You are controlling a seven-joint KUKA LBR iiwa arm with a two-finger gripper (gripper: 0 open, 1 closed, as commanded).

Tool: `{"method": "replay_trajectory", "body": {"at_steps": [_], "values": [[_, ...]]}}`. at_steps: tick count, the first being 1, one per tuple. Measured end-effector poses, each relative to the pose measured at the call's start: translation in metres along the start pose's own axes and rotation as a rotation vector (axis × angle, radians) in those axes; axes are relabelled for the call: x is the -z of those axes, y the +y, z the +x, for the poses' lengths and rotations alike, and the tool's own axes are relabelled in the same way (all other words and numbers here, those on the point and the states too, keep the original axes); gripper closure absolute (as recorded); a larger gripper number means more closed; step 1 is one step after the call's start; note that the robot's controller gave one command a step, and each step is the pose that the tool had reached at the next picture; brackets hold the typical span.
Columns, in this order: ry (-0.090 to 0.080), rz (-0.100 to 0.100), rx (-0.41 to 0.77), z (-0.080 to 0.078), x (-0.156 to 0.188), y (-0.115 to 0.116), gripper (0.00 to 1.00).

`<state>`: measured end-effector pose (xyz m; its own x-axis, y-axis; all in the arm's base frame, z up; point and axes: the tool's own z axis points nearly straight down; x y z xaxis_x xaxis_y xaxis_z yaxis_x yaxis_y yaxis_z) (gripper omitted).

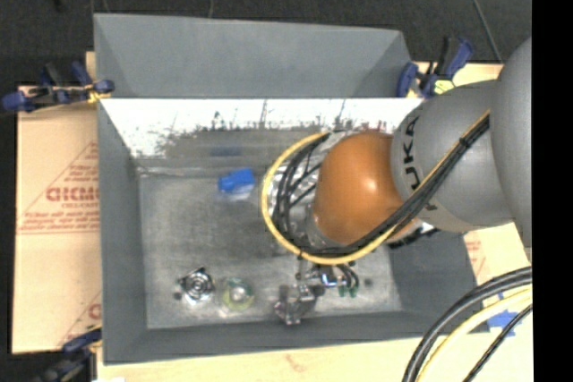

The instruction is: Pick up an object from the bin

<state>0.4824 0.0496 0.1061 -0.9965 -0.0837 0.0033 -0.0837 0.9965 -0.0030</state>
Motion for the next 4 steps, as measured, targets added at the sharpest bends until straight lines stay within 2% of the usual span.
{"method": "replay_trajectory", "body": {"at_steps": [1, 2, 3, 4], "values": [[-0.035, 0.003, 0.394, -0.007, -0.029, 0.085, 0.0], [-0.033, -0.001, 0.31, -0.013, -0.03, 0.143, 0.0], [-0.026, -0.005, 0.306, -0.011, -0.03, 0.144, 1.0], [-0.014, -0.003, 0.302, -0.013, 0.044, 0.143, 1.0]]}}
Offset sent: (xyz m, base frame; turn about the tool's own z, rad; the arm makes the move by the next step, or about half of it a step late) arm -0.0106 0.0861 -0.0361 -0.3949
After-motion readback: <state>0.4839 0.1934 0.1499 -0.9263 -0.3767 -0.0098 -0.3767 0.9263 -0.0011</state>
